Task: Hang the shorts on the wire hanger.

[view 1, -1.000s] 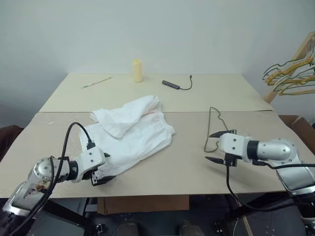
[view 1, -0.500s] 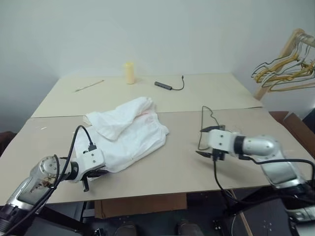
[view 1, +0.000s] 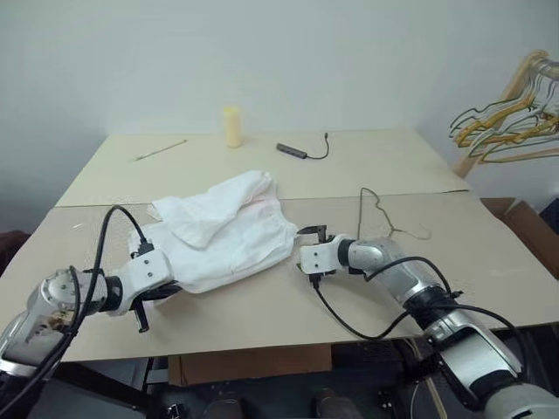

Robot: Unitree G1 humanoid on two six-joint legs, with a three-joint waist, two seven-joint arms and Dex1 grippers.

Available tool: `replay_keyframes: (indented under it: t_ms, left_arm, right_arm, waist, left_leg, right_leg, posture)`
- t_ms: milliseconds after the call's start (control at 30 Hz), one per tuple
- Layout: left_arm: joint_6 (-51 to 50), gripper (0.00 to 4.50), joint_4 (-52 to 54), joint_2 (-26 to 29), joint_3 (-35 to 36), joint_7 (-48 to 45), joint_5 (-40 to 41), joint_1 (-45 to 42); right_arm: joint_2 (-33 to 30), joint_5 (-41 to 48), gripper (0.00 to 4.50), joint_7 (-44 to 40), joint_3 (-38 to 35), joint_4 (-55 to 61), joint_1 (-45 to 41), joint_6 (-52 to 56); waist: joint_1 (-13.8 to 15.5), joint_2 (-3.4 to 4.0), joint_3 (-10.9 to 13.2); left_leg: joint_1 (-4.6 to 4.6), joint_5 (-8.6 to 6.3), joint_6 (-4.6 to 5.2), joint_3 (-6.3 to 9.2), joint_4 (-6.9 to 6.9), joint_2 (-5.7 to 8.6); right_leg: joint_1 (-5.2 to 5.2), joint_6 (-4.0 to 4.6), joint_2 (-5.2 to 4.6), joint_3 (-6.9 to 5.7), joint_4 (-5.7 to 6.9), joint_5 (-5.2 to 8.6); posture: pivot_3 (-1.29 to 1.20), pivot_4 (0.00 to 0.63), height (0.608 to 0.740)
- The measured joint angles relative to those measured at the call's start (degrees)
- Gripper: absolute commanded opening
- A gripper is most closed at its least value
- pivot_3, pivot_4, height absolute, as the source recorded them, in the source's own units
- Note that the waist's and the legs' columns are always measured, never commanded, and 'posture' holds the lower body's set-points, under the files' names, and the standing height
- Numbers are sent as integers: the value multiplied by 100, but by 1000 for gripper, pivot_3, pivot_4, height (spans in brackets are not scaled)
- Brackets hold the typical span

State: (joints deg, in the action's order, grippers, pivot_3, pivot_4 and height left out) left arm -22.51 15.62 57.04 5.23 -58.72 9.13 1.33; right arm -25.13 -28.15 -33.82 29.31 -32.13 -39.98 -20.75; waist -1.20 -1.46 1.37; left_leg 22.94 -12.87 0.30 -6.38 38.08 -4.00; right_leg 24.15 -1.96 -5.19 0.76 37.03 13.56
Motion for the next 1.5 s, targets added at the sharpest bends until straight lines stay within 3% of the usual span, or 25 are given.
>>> replay_keyframes:
  t_ms: [233, 333, 700, 800, 1000, 1200, 1367, 1500]
  left_arm:
    - [-183, 8, 410, 141, 533, -154, 270, 388]
    - [-235, 0, 462, 157, 593, -157, 300, 431]
    - [-277, 0, 499, 165, 623, -155, 359, 435]
    - [-199, 0, 377, 165, 508, -138, 260, 305]
    - [291, 0, -482, -2, -418, 97, -352, -909]
    - [1145, 0, -1373, -207, -1198, 64, -813, -1917]
    - [1629, 0, -1714, -251, -1381, -88, -877, -2002]
    - [1661, 0, -1773, -117, -1320, -323, -795, -1880]
  right_arm:
    - [563, -246, 4500, 629, 110, -1079, -496, -406]
    - [655, -294, 3929, 726, 145, -1382, -643, -517]
    - [796, -509, 67, 1026, 198, -2221, -919, -599]
    - [784, -545, 24, 1057, 198, -2256, -918, -594]
    - [265, -667, 24, 1124, 133, -1669, -769, -226]
    - [-858, -371, 24, 300, -414, 840, 463, 504]
    - [-1695, 57, 24, -795, -829, 3193, 1747, 1274]
    - [-1960, 508, 24, -1535, -1038, 4723, 2584, 1995]
  waist:
    - [-66, 0, 0]
    - [-65, 0, 0]
    - [-122, 1, 0]
    - [-122, 1, 0]
    - [-27, 1, 0]
    - [17, 1, 0]
    - [-92, 0, 0]
    - [-205, -2, 0]
  left_leg:
    - [-1, 0, -1, 0, 0, 0]
    - [-1, 0, -1, 1, 0, 0]
    - [0, 0, -2, 1, -3, 0]
    - [-2, 0, -2, 1, -4, 0]
    - [4, 3, -6, 0, -4, 4]
    - [24, -2, -11, 3, -5, 3]
    - [21, -3, -11, 6, -5, 3]
    - [9, -3, -11, 6, -4, 0]
  right_leg:
    - [-2, 1, -1, 1, 2, 1]
    - [-2, 1, -1, 0, 2, 1]
    - [-1, 1, -1, 1, 3, 1]
    - [-1, 1, -1, 1, 4, 1]
    - [-2, -1, -3, -1, 0, 0]
    - [14, -5, -1, -4, -4, 4]
    - [11, -8, -2, -5, -4, 6]
    - [5, -22, 1, -3, -2, 16]
  posture:
    - [72, 0, 740]
    - [74, 0, 740]
    - [64, 0, 740]
    - [56, 0, 740]
    - [22, 0, 740]
    - [-26, 0, 740]
    - [-41, 0, 740]
    - [-37, 0, 740]
